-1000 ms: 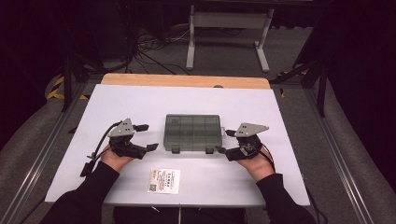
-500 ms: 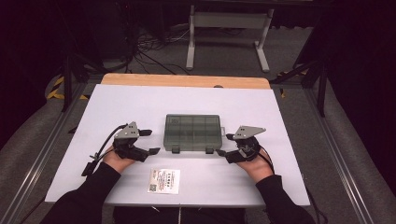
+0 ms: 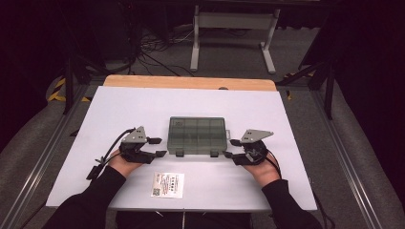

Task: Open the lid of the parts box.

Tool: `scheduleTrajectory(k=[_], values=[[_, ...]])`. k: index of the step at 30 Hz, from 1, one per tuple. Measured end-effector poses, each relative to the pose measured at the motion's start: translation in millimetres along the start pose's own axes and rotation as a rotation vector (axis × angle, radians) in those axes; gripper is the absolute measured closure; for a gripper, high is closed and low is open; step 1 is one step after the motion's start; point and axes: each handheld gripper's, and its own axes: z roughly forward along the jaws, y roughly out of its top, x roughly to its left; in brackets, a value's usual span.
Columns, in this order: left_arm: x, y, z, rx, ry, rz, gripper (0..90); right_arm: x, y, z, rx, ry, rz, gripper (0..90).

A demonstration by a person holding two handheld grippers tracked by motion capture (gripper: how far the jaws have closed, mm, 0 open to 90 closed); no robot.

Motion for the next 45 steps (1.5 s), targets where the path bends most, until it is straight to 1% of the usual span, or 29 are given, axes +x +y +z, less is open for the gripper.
scheduleTrajectory(k=[1,3,6,11,15,16,19,20,21,24,28,31,32,43,45], values=[[0.2,-0.4,1.5,0.004,-0.009,0.0,47.8,-1.0,-0.9,0.1,0.002,0.003,0.003,47.0],[-0.2,-0.6,2.6,0.01,-0.011,-0.002,48.7,-1.4,-1.6,0.3,0.005,0.006,0.008,48.3],[-1.0,-0.6,4.9,0.015,-0.009,-0.007,53.9,-1.5,-2.6,1.0,0.016,0.012,0.004,53.5],[-0.5,-0.7,7.9,0.025,-0.028,-0.003,62.0,-0.8,-3.0,3.3,0.03,0.023,0.002,59.2],[-0.6,-0.9,8.6,0.033,-0.033,-0.005,68.9,-1.0,-3.9,4.6,0.037,0.028,0.004,61.5],[-1.0,-0.9,8.9,0.037,-0.034,-0.003,72.3,-1.2,-4.1,4.8,0.039,0.029,0.004,61.7],[-1.3,-1.2,9.7,0.043,-0.037,0.001,75.7,-1.6,-4.2,4.9,0.039,0.028,0.004,62.0],[-1.6,-1.5,10.8,0.045,-0.042,0.001,75.7,-1.6,-4.2,4.9,0.038,0.028,0.005,62.6],[-1.8,-1.7,11.5,0.056,-0.037,0.005,76.0,-1.7,-4.2,4.8,0.038,0.028,0.006,62.9],[-2.3,-1.8,12.9,0.061,-0.037,0.005,77.6,-1.6,-4.5,5.2,0.041,0.031,0.005,64.6],[-1.6,-1.4,12.9,0.057,-0.037,0.001,79.4,-1.6,-4.7,6.2,0.046,0.03,0.003,65.4],[-1.8,-0.7,12.5,0.056,-0.035,0.006,79.8,-1.7,-4.9,6.7,0.046,0.031,0.007,65.5],[-2.1,-0.4,12.3,0.057,-0.031,0.011,80.5,-1.1,-5.2,7.6,0.051,0.036,0.004,66.8],[-2.0,-0.4,12.3,0.057,-0.032,0.009,80.7,-0.8,-5.0,7.3,0.049,0.028,0.001,69.9],[-2.5,0.0,12.1,0.053,-0.03,0.009,81.9,-0.9,-5.1,7.3,0.049,0.027,0.001,70.4]])
